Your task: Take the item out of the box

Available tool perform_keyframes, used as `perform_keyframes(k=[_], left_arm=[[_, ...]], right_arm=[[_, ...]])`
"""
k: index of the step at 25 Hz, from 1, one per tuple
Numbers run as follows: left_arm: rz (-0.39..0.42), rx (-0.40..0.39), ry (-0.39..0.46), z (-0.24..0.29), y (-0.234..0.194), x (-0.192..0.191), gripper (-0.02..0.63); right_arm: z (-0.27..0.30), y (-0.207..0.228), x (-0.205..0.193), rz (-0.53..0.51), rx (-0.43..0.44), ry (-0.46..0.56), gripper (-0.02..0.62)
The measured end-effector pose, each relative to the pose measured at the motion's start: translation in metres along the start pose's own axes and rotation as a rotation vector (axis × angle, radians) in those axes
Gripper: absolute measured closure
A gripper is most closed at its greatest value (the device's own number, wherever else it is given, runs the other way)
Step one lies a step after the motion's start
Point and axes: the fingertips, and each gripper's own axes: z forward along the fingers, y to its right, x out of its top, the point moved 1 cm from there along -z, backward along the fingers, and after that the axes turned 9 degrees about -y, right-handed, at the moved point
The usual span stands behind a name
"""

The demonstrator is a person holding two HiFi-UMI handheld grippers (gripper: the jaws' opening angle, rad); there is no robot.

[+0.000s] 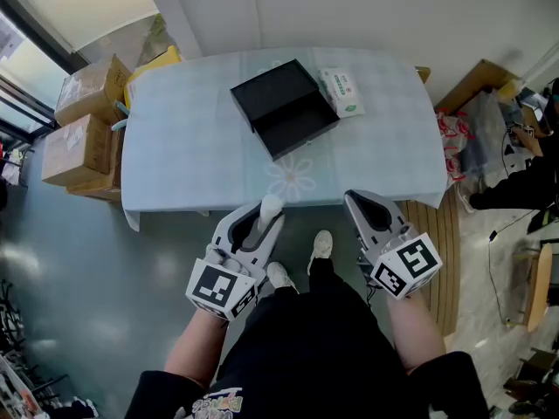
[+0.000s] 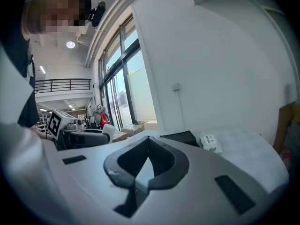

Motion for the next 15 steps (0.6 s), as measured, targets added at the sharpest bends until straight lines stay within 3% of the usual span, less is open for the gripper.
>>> perform_keyframes(k=[15], left_arm=[[0.034, -0.058, -0.033, -0.006, 0.008, -0.012, 0.471]], right_arm=[[-0.010, -0.012, -0.020, 0.048, -0.048, 0.019, 0.586]])
